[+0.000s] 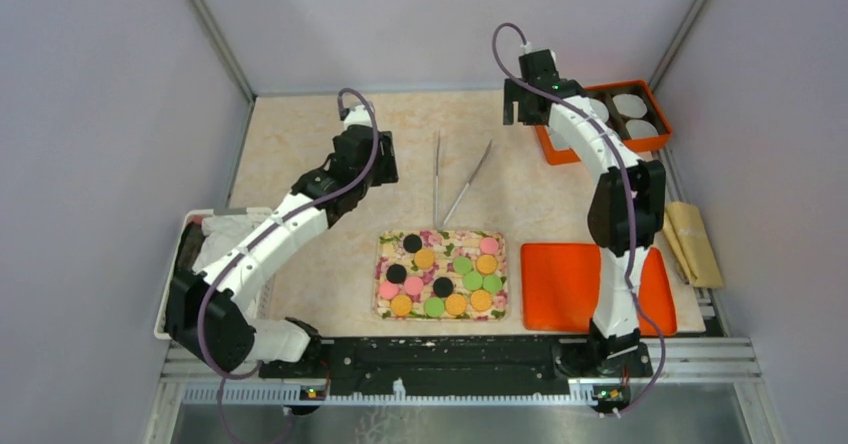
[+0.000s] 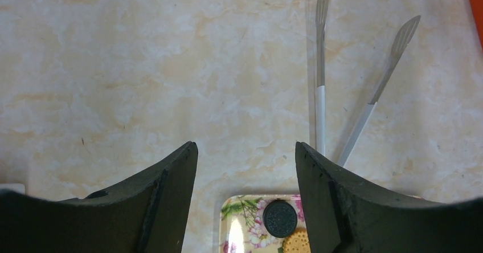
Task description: Pack the cookies
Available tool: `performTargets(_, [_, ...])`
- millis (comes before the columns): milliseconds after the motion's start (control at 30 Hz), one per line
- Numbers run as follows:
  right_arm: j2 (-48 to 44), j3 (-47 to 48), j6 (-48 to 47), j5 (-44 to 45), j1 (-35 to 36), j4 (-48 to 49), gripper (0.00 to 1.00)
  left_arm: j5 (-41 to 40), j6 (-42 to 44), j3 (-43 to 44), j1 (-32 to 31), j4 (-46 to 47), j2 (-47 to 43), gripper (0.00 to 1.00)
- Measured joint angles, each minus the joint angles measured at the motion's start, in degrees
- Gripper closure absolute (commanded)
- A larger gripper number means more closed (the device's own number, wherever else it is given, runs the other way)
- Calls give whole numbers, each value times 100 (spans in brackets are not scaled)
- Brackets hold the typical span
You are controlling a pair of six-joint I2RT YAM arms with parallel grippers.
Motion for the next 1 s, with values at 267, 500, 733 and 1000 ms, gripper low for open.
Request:
performTargets(267, [1322, 1451, -35, -225, -634, -369, 13, -15, 162, 79, 0, 146, 625, 28])
performTargets(500, [1902, 1818, -44, -444, -658, -411, 26, -94, 223, 221, 0, 195, 997, 27])
performTargets(733, [2190, 1818, -48, -608, -656, -446, 51, -173, 247, 227, 9, 195, 1078, 27])
performTargets(1000, [2190, 1818, -57, -616, -667, -413, 84, -245, 247, 227, 33, 214, 1134, 27])
